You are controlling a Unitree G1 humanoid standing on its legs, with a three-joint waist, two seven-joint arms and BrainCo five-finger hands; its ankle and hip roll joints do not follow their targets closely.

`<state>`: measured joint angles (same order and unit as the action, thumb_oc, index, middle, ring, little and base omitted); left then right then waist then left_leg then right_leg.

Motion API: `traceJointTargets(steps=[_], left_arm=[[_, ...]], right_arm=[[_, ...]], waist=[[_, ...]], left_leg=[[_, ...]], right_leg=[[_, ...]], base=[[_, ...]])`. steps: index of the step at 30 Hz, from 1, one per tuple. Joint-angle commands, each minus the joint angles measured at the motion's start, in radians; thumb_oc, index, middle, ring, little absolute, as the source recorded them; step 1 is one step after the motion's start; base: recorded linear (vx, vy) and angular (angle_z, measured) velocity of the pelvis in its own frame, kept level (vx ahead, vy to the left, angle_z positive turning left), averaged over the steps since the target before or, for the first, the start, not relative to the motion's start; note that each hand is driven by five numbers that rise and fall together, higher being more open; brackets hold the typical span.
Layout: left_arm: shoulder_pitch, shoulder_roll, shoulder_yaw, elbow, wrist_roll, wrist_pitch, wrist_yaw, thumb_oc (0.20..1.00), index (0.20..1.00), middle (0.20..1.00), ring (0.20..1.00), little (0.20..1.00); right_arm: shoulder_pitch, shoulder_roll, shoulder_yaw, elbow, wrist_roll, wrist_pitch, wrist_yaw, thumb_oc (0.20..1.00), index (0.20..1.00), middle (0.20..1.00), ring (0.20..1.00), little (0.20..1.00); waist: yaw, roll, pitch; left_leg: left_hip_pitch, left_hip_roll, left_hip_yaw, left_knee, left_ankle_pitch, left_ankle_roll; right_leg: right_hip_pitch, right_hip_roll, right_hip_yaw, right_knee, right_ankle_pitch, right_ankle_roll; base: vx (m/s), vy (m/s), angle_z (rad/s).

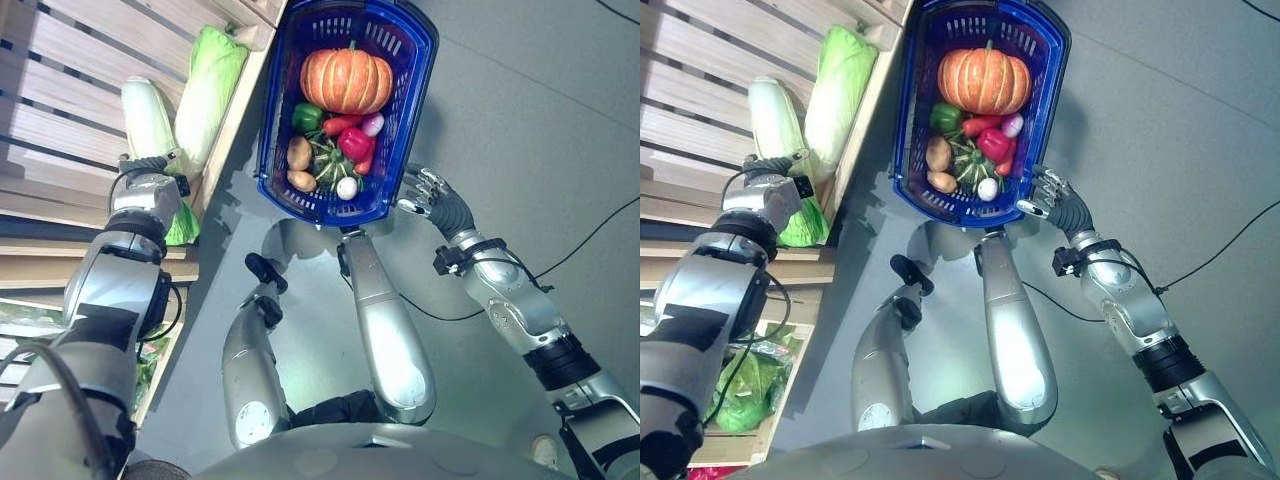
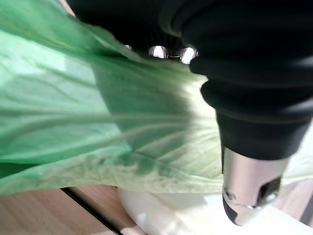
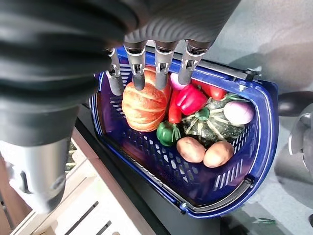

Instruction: Pick up fruits and vegetables into the basket

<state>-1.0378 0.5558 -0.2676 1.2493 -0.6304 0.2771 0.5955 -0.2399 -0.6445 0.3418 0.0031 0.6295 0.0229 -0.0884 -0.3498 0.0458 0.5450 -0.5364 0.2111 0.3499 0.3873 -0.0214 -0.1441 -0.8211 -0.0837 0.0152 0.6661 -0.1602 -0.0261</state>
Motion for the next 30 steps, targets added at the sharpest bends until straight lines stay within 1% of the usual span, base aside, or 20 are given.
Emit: traceJointTargets(steps=[1,3,4,8,10,11,17,21,22,23,24,30], left_arm=[[0.017,0.048,0.016,0.056,-0.007,0.041,0.000,1.000,1.000,1.000,1.000,1.000],[0.014,0.041,0.001,0.071,0.007,0.088,-0.033,1.000,1.000,1.000,1.000,1.000],[0.013,0.040,-0.004,0.075,0.009,0.099,-0.041,1.000,1.000,1.000,1.000,1.000],[0.012,0.026,-0.028,0.112,0.026,0.180,-0.110,1.000,1.000,1.000,1.000,1.000],[0.007,0.022,-0.037,0.131,0.030,0.211,-0.143,1.000,1.000,1.000,1.000,1.000],[0.003,0.019,-0.048,0.149,0.046,0.243,-0.195,1.000,1.000,1.000,1.000,1.000],[0.004,-0.006,-0.064,0.191,0.033,0.296,-0.308,1.000,1.000,1.000,1.000,1.000],[0.009,-0.024,-0.062,0.200,0.024,0.316,-0.355,1.000,1.000,1.000,1.000,1.000],[0.012,-0.029,-0.061,0.200,0.025,0.318,-0.363,0.959,0.959,0.959,0.959,0.959],[0.019,-0.034,-0.061,0.197,0.034,0.317,-0.380,0.398,0.398,0.398,0.398,0.398],[0.022,-0.037,-0.063,0.194,0.036,0.316,-0.383,0.200,0.200,0.200,0.200,0.200],[0.037,-0.046,-0.059,0.175,0.020,0.290,-0.336,0.200,0.200,0.200,0.200,0.200]], right_arm=[[0.008,0.076,-0.004,0.006,0.038,-0.029,-0.016,1.000,1.000,1.000,1.000,1.000],[0.004,0.079,-0.002,0.009,0.050,-0.025,-0.016,1.000,1.000,1.000,1.000,1.000],[0.002,0.079,-0.002,0.009,0.056,-0.023,-0.014,1.000,1.000,1.000,1.000,1.000],[-0.012,0.080,0.001,0.014,0.085,-0.009,0.001,1.000,1.000,1.000,1.000,1.000],[-0.019,0.081,0.005,0.016,0.092,-0.006,0.005,1.000,1.000,1.000,1.000,1.000],[-0.025,0.082,0.006,0.017,0.102,0.000,0.006,1.000,1.000,1.000,1.000,1.000],[-0.036,0.082,0.010,0.022,0.120,0.009,0.011,1.000,1.000,1.000,1.000,1.000],[-0.039,0.080,0.011,0.015,0.137,0.012,0.004,1.000,1.000,1.000,1.000,1.000],[-0.037,0.080,0.011,0.014,0.139,0.010,0.004,1.000,1.000,1.000,1.000,1.000],[-0.033,0.081,0.009,0.010,0.138,0.009,0.003,1.000,1.000,1.000,1.000,1.000],[-0.032,0.081,0.009,0.009,0.138,0.008,0.002,1.000,1.000,1.000,1.000,1.000],[-0.026,0.075,0.002,0.005,0.133,0.002,0.008,1.000,1.000,1.000,1.000,1.000]], waist=[[-0.021,-0.074,-0.025],[-0.022,-0.073,-0.025],[-0.022,-0.073,-0.025],[-0.027,-0.071,-0.025],[-0.030,-0.071,-0.025],[-0.032,-0.070,-0.025],[-0.041,-0.066,-0.025],[-0.044,-0.062,-0.025],[-0.045,-0.061,-0.025],[-0.045,-0.060,-0.025],[-0.046,-0.058,-0.025],[-0.046,-0.051,-0.025]], left_leg=[[-0.102,-0.014,-0.005,0.146,-0.087,0.032],[-0.111,-0.017,-0.006,0.145,-0.087,0.033],[-0.114,-0.017,-0.006,0.146,-0.087,0.033],[-0.129,-0.018,-0.004,0.151,-0.090,0.034],[-0.131,-0.018,-0.002,0.150,-0.090,0.034],[-0.132,-0.017,0.001,0.152,-0.091,0.034],[-0.143,-0.013,0.008,0.155,-0.090,0.031],[-0.145,-0.016,0.012,0.143,-0.086,0.030],[-0.145,-0.016,0.013,0.143,-0.086,0.030],[-0.146,-0.017,0.013,0.143,-0.087,0.030],[-0.145,-0.017,0.013,0.142,-0.087,0.029],[-0.129,-0.022,0.012,0.131,-0.081,0.028]], right_leg=[[-0.017,0.027,0.008,-0.019,-0.028,0.041],[-0.026,0.030,0.009,-0.019,-0.026,0.040],[-0.029,0.030,0.009,-0.018,-0.026,0.040],[-0.050,0.033,0.012,-0.009,-0.026,0.038],[-0.053,0.034,0.014,-0.011,-0.025,0.037],[-0.056,0.034,0.015,-0.009,-0.025,0.037],[-0.073,0.032,0.020,-0.007,-0.022,0.036],[-0.081,0.034,0.024,-0.013,-0.020,0.035],[-0.082,0.034,0.024,-0.014,-0.019,0.034],[-0.082,0.034,0.026,-0.015,-0.019,0.034],[-0.083,0.034,0.026,-0.013,-0.020,0.034],[-0.076,0.034,0.030,-0.014,-0.023,0.030]], base=[[0.01,-0.012,-0.03],[0.01,-0.010,-0.05],[0.01,-0.005,-0.04],[0.01,0.005,-0.02],[0.01,0.014,-0.04],[0.01,0.013,-0.03],[0.00,0.013,-0.08],[0.00,0.015,-0.04],[0.00,0.014,-0.04],[0.00,0.015,-0.05],[0.00,0.019,-0.05],[0.00,0.037,-0.02]])
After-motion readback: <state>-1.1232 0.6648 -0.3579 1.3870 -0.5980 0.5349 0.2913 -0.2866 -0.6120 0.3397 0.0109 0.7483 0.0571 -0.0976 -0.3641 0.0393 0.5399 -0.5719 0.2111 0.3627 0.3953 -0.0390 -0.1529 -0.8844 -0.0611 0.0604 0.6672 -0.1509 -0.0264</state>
